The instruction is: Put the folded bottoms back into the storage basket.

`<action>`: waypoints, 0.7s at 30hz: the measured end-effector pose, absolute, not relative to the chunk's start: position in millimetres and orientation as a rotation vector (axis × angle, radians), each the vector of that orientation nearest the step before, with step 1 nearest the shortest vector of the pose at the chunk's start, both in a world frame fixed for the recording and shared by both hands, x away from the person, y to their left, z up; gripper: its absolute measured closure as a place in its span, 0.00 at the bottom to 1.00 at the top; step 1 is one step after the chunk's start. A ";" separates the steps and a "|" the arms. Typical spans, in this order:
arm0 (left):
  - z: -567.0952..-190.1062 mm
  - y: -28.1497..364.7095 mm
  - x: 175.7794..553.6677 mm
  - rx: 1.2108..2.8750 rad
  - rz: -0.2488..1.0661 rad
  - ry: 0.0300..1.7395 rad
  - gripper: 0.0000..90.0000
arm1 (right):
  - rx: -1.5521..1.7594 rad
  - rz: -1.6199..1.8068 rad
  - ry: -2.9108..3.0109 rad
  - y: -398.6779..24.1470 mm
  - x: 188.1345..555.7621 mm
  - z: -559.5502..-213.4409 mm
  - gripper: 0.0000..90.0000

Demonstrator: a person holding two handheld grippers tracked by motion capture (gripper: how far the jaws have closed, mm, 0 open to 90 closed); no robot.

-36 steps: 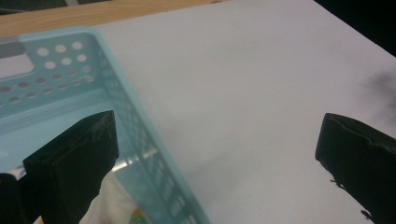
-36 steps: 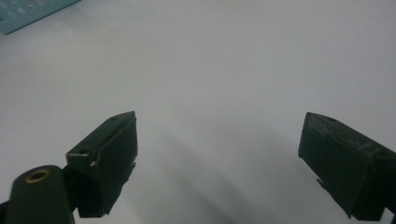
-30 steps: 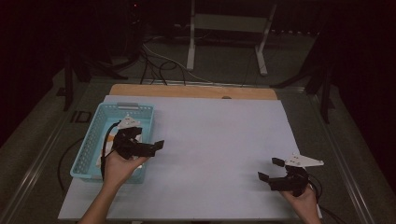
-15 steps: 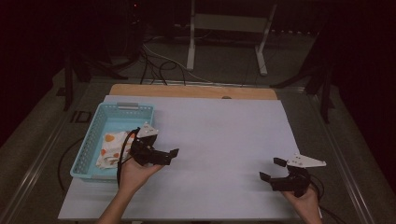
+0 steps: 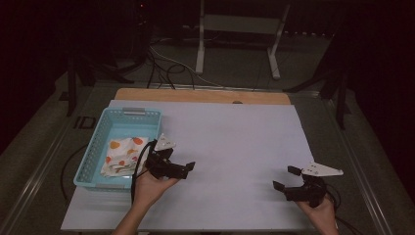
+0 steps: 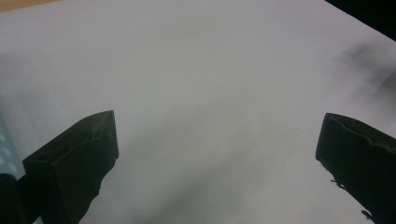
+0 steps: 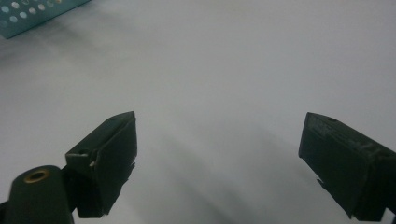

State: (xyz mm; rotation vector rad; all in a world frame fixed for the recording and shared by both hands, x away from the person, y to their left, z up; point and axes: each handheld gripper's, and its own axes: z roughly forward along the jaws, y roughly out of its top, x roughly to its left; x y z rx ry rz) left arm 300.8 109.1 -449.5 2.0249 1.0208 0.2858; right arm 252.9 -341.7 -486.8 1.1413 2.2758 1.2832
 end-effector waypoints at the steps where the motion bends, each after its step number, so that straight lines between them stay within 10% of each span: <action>1: -450.5 107.9 300.3 2.028 0.284 1.021 0.01 | 1.141 1.284 2.275 -341.9 252.8 -487.0 0.13; 21: -467.1 72.3 288.1 2.069 0.288 0.955 0.01 | 1.138 1.282 2.285 -342.6 249.5 -489.0 0.13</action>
